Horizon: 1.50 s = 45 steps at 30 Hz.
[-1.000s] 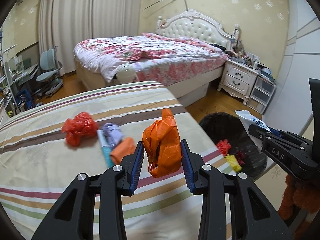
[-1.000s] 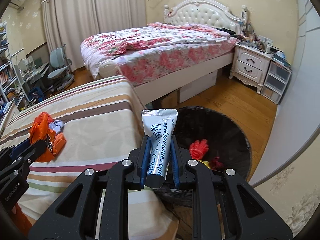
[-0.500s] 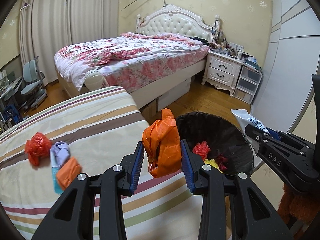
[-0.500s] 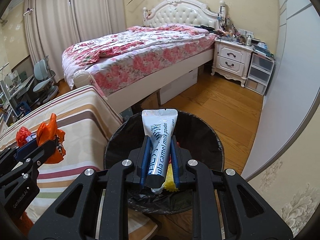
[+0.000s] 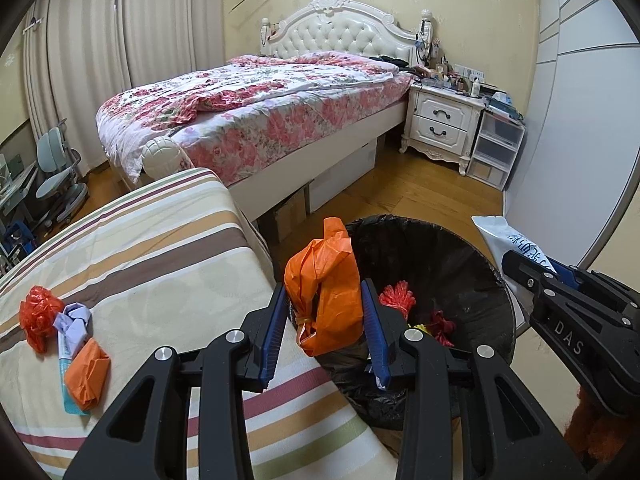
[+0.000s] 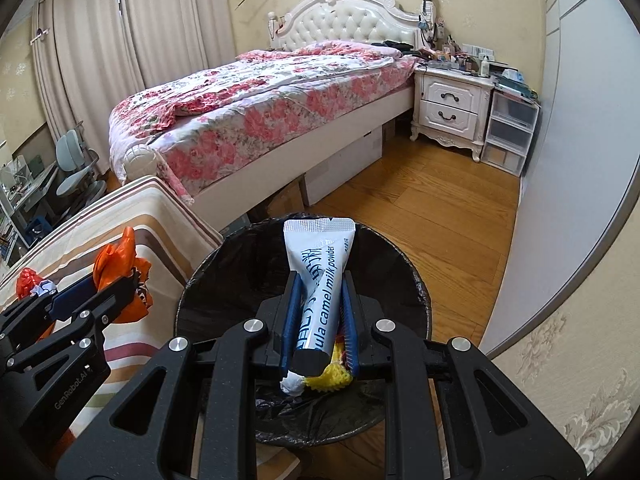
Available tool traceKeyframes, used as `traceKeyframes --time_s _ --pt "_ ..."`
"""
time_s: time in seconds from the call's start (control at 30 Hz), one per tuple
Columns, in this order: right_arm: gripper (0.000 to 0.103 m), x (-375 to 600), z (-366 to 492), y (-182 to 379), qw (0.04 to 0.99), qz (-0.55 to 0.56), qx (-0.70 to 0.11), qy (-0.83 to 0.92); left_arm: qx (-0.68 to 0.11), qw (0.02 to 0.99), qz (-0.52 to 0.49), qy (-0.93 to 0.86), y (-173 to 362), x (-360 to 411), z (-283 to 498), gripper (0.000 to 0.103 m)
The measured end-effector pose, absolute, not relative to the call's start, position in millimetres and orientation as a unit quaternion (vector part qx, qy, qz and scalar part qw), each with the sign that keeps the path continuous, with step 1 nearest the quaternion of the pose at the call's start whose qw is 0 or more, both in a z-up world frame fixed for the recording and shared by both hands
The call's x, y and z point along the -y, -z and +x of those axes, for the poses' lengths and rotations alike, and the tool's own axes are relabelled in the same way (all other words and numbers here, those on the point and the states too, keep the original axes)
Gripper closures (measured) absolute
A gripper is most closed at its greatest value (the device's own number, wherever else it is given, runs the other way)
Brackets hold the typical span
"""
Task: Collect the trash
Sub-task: 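Carry the orange bag and white tube over the bin and release both, then move both tools back to the items on the bed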
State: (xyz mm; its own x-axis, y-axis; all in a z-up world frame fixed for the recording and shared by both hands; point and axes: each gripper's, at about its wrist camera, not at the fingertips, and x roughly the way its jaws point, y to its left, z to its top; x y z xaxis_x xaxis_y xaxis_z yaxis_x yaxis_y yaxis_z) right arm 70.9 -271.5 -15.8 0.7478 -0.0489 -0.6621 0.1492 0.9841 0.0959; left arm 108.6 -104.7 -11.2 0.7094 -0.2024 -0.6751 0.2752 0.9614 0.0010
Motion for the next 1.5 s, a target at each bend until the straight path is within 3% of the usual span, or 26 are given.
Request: traceKeyframes --time_s 0.63,0.77,0.83,0.97,1.1,1.5 --pt "0.081 280.8 91.2 40.5 0.921 0.075 -0.376 0.069 -0.370 0.918 0.063 0.126 23.9 121.5 121.4 0.063" --pt "0.072 281.9 93.1 43.1 0.919 0.076 -0.378 0.076 -0.368 0.920 0.059 0.123 23.0 119.6 122.7 0.045" --pt "0.062 282.7 92.3 43.5 0.919 0.078 -0.377 0.080 -0.369 0.920 0.059 0.121 22.7 118.7 122.4 0.041" --pt "0.058 284.0 91.0 43.0 0.920 0.080 -0.373 0.086 -0.369 0.920 0.061 0.117 22.5 116.8 122.3 0.039" --pt "0.047 283.7 88.9 41.9 0.922 0.079 -0.369 0.090 -0.368 0.921 0.057 0.113 21.5 111.8 120.7 0.038" --pt "0.036 265.5 83.3 36.5 0.923 0.073 -0.369 0.077 -0.360 0.929 0.043 0.082 11.5 78.3 104.1 0.033"
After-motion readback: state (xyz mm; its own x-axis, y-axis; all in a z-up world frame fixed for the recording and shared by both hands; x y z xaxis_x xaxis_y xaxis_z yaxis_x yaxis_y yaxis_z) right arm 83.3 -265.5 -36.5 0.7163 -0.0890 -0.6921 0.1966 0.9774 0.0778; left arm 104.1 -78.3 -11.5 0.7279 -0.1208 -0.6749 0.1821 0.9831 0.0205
